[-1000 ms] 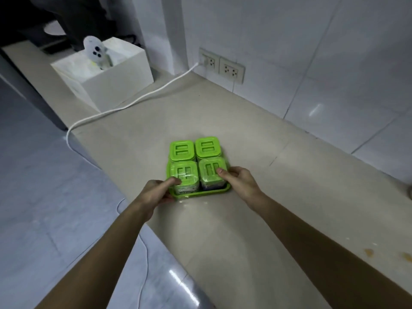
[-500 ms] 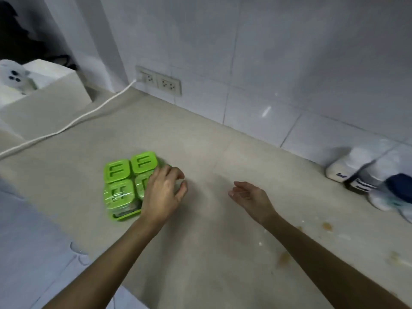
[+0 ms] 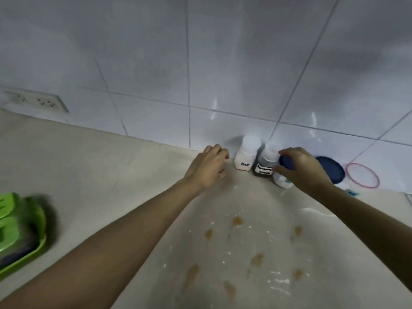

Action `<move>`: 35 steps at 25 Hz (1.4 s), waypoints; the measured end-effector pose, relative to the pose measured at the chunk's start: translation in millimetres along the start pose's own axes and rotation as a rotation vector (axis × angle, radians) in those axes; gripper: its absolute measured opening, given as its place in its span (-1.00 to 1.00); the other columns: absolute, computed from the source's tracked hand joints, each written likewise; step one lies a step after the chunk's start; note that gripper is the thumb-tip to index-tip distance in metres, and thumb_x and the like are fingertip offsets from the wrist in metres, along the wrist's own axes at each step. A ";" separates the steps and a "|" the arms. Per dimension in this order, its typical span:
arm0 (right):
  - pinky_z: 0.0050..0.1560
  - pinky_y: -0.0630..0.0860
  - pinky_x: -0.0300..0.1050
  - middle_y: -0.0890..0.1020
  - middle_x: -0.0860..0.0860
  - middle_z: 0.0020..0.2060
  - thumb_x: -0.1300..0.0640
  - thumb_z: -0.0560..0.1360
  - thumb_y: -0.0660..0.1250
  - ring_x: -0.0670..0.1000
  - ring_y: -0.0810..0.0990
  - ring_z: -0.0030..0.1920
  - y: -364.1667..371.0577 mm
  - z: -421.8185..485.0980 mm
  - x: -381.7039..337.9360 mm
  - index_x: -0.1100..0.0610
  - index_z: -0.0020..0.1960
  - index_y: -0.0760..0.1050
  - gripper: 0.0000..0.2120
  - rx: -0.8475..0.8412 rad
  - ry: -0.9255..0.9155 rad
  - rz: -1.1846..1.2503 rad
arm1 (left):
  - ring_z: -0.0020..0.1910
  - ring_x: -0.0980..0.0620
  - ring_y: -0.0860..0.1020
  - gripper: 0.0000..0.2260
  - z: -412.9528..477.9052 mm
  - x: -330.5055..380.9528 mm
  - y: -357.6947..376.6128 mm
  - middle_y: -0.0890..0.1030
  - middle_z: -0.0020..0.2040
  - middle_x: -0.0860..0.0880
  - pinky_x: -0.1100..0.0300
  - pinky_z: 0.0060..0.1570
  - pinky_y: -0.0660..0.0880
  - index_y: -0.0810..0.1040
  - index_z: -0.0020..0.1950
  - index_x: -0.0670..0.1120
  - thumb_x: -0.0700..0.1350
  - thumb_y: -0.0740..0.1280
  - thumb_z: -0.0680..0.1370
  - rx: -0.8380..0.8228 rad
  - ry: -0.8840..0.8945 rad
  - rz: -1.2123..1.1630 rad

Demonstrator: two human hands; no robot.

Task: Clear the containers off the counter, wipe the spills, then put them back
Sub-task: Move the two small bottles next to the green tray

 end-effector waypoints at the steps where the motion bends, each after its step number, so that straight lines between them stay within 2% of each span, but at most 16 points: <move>1: 0.15 0.44 0.00 0.50 0.13 0.25 0.03 0.44 0.42 0.17 0.51 0.18 -6.3 8.0 5.3 0.16 0.31 0.44 -0.51 0.027 -0.021 -0.009 | 0.20 -0.14 0.41 -0.61 20.2 7.0 5.8 0.45 0.26 -0.11 -0.04 0.14 0.45 0.41 0.32 -0.13 -0.12 0.35 0.50 0.004 0.001 -0.009; 4: 0.22 0.41 0.01 0.41 0.12 0.35 0.01 0.45 0.40 0.16 0.46 0.26 -7.2 33.6 6.2 0.11 0.41 0.33 -0.42 0.010 -0.109 -0.057 | 0.30 -0.16 0.36 -0.47 63.4 21.5 19.1 0.38 0.38 -0.12 -0.07 0.21 0.43 0.32 0.42 -0.11 -0.09 0.39 0.49 0.044 -0.039 -0.036; 8: 0.19 0.45 0.06 0.41 0.14 0.34 0.02 0.45 0.39 0.19 0.47 0.23 7.9 53.3 0.6 0.09 0.43 0.25 -0.39 -0.086 -0.142 -0.160 | 0.28 -0.15 0.39 -0.48 87.1 36.9 36.7 0.37 0.36 -0.13 -0.05 0.21 0.44 0.32 0.41 -0.11 -0.09 0.40 0.49 0.067 -0.047 -0.039; 11: 0.19 0.44 0.05 0.41 0.16 0.31 0.04 0.44 0.40 0.22 0.48 0.21 16.2 61.5 2.6 0.11 0.41 0.30 -0.41 -0.131 -0.138 -0.204 | 0.17 -0.15 0.49 -0.52 96.0 37.7 35.1 0.42 0.28 -0.13 -0.03 0.14 0.48 0.37 0.34 -0.10 -0.09 0.42 0.47 0.093 -0.069 -0.093; 14: 0.17 0.44 0.02 0.44 0.18 0.25 0.06 0.41 0.42 0.24 0.48 0.18 16.3 64.4 -1.0 0.12 0.35 0.38 -0.45 -0.100 -0.129 -0.174 | 0.15 -0.14 0.51 -0.50 98.7 31.1 30.1 0.43 0.27 -0.11 0.07 0.15 0.44 0.40 0.35 -0.06 -0.07 0.45 0.45 0.031 -0.105 -0.119; 17: 0.14 0.42 0.00 0.44 0.18 0.24 0.07 0.40 0.44 0.21 0.47 0.17 19.5 58.0 -25.2 0.14 0.34 0.39 -0.45 -0.076 -0.223 -0.234 | 0.14 -0.16 0.51 -0.48 84.6 15.0 16.9 0.45 0.23 -0.14 0.12 0.13 0.41 0.42 0.34 -0.07 -0.07 0.48 0.42 -0.007 -0.169 -0.181; 22: 0.13 0.47 0.06 0.43 0.16 0.26 0.04 0.40 0.43 0.21 0.45 0.20 23.0 46.1 -93.6 0.13 0.34 0.39 -0.45 -0.063 -0.342 -0.244 | 0.15 -0.16 0.50 -0.46 15.2 -44.8 -32.9 0.44 0.21 -0.16 0.09 0.16 0.42 0.43 0.34 -0.06 -0.04 0.49 0.40 -0.024 -0.302 -0.191; 25: 0.15 0.48 0.05 0.46 0.14 0.23 0.07 0.37 0.45 0.20 0.47 0.19 38.3 41.1 -139.9 0.11 0.34 0.39 -0.43 -0.062 -0.306 -0.134 | 0.16 -0.16 0.51 -0.46 -33.8 -102.2 -67.9 0.44 0.22 -0.14 0.09 0.10 0.42 0.41 0.35 -0.04 -0.01 0.47 0.41 -0.036 -0.397 -0.111; 30: 0.10 0.49 0.06 0.50 0.12 0.17 0.11 0.36 0.43 0.18 0.50 0.16 97.9 24.4 -252.5 0.07 0.26 0.39 -0.50 -0.132 -0.407 -0.040 | 0.14 -0.21 0.52 -0.47 -130.6 -205.6 -124.2 0.42 0.23 -0.14 0.07 0.07 0.44 0.39 0.36 -0.04 -0.01 0.44 0.43 -0.027 -0.557 0.039; 35: 0.10 0.46 0.02 0.48 0.12 0.18 0.11 0.38 0.40 0.19 0.50 0.14 144.2 15.3 -357.6 0.04 0.26 0.43 -0.54 -0.163 -0.511 -0.024 | 0.12 -0.20 0.52 -0.46 -202.2 -268.7 -147.5 0.43 0.21 -0.14 0.02 0.10 0.49 0.41 0.37 -0.03 0.01 0.44 0.42 0.021 -0.683 0.027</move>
Point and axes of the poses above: each hand's wrist, its own z-axis towards the middle knuckle, its own y-axis out of the palm, x = y × z, the point moved 8 cm from there along z, towards the middle knuckle
